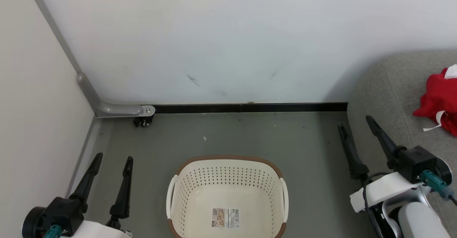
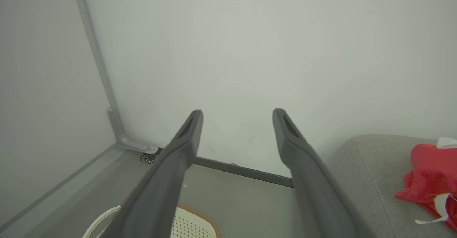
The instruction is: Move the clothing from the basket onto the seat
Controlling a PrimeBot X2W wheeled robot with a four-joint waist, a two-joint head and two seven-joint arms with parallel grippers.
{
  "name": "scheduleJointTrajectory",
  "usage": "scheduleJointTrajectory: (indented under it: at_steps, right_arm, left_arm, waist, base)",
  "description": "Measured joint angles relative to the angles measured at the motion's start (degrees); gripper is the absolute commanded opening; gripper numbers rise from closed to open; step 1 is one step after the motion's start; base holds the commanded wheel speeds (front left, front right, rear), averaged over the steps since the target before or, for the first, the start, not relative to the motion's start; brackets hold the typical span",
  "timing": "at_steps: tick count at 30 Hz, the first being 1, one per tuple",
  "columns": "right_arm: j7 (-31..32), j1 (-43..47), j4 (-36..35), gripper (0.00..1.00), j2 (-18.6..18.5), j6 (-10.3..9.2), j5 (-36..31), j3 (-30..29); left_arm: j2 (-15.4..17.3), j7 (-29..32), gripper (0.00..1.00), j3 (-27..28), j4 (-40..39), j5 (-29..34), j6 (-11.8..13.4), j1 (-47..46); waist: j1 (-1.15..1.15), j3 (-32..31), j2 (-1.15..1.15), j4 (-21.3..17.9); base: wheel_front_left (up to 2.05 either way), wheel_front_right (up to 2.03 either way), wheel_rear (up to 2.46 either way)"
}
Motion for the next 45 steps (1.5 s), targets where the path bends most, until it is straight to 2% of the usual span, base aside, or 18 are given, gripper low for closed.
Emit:
scheduleJointTrajectory:
  at_steps: [11,33,34,41,45]
  right_arm:
    - [0.0,4.6,-1.9,1.00,0.5,0.00,0.1,0.3]
    - [0.0,8.1,-4.0,1.00,0.8,0.00,0.1,0.7]
    - [0.0,8.1,-4.0,0.00,0.9,0.00,0.1,0.7]
    - [0.3,11.0,0.4,0.00,1.7,-0.07,0.1,1.5]
    - [0.3,11.6,0.7,0.00,1.9,-0.07,1.0,1.6]
  left_arm:
    - [-0.7,0.0,1.00,1.4,1.3,1.3,0.0,3.7]
    - [-2.7,0.0,1.00,3.8,1.2,3.1,-0.5,6.6]
    - [-2.7,0.0,0.00,3.9,1.2,3.1,-0.8,6.6]
    - [-6.0,0.3,0.00,2.1,5.4,3.0,-0.7,8.1]
    - [-6.3,0.3,0.00,2.0,5.6,2.1,-0.8,8.7]
  waist:
    - [0.00,-2.4,0.00,0.8]
    - [0.00,-4.1,0.00,0.5]
    - [0.00,-4.1,0.00,0.4]
    - [0.00,-4.1,0.00,0.4]
    - [0.00,-4.0,0.00,0.4]
  base:
    - [0.00,0.00,0.00]
    - [0.00,0.00,0.00]
    - [0.00,0.00,0.00]
    - [0.00,0.00,0.00]
    - [0.00,0.00,0.00]
